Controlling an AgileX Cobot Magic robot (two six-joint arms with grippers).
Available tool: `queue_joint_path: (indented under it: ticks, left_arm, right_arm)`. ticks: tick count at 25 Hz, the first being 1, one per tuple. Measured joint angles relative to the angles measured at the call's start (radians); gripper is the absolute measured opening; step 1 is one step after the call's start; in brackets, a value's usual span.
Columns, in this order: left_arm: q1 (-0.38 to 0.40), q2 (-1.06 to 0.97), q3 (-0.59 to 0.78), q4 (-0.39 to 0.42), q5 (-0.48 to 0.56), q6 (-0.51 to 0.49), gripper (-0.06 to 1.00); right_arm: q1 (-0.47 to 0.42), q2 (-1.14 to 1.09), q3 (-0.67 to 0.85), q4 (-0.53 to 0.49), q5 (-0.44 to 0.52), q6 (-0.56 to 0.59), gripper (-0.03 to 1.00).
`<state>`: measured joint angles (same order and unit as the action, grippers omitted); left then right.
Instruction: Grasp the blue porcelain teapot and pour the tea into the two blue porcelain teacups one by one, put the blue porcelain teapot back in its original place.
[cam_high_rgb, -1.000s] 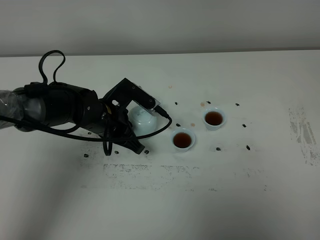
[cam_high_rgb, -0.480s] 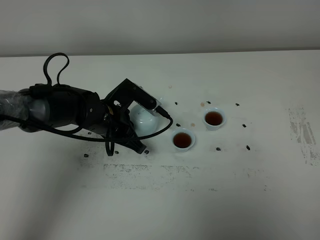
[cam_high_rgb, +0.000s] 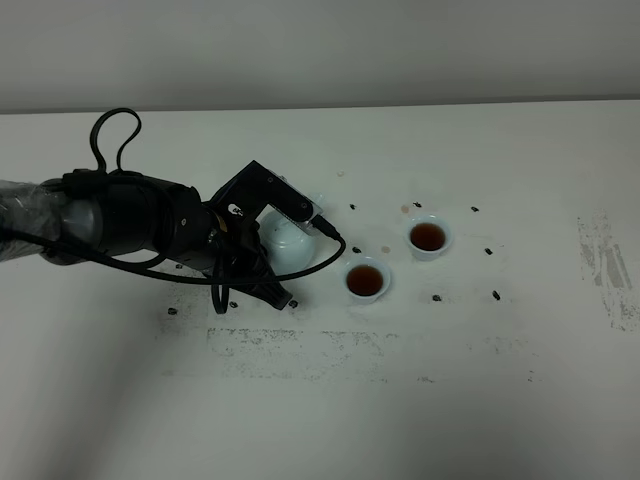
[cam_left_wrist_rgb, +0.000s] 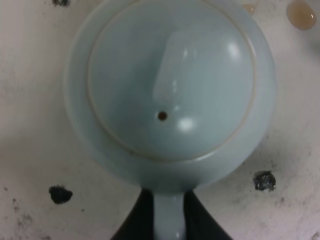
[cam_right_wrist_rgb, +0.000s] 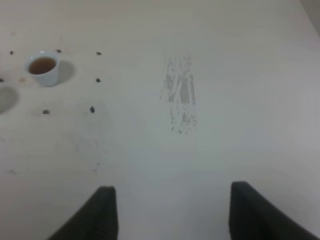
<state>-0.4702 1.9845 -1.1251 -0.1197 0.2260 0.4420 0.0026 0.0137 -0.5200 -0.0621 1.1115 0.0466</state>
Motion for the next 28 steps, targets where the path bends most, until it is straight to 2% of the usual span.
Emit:
queue_joint_path:
  ticks: [3,11,13,20,28]
  left_arm:
    - [0.000,0.009,0.000,0.000,0.013,0.000,0.08]
    - [-0.001,0.014,0.001,0.000,0.036,0.000,0.37]
    - [-0.001,0.014,0.001,0.000,0.038,0.000,0.41]
    - [-0.001,0.014,0.001,-0.001,0.094,-0.001,0.45]
    - [0.007,-0.058,0.002,-0.022,0.290,-0.045,0.45]
  right_arm:
    - [0.000,0.000,0.000,0.000,0.000,0.000,0.47]
    - [0.000,0.000,0.000,0.000,0.000,0.000,0.47]
    - [0.000,0.000,0.000,0.000,0.000,0.000,0.47]
    - [0.000,0.000,0.000,0.000,0.000,0.000,0.47]
    - [0.000,0.000,0.000,0.000,0.000,0.000,0.47]
